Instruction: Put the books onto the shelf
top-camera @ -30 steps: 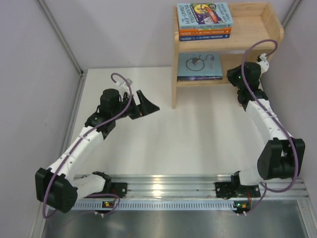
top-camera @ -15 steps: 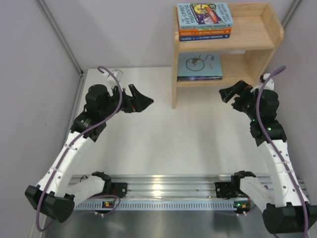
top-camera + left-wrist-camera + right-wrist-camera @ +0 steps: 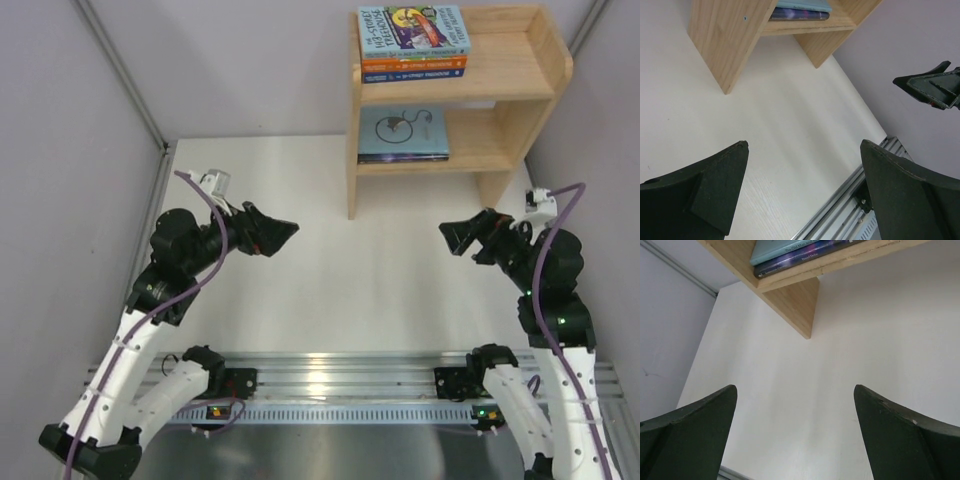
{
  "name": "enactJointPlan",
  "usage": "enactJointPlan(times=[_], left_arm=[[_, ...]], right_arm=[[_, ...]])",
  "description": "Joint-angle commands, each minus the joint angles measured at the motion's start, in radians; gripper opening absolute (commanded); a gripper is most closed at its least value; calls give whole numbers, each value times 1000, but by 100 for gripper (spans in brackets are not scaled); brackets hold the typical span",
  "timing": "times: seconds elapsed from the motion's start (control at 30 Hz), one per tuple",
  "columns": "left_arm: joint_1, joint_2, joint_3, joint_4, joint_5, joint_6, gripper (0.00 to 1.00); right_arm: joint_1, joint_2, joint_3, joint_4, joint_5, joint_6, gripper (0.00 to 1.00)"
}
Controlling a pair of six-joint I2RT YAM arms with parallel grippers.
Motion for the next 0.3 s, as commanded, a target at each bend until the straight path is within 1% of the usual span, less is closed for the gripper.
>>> enactJointPlan(times=[0.0, 0.07, 0.27], left_arm=[[0, 10, -11, 86, 18, -24, 99], [-1, 12, -15, 86, 26, -24, 99], [-1, 1, -30, 83, 17, -24, 99]], right_arm=[[-4, -6, 11, -24, -4, -29, 100], [-5, -4, 17, -33, 21, -31, 100], [-5, -23, 35, -39, 30, -39, 100]])
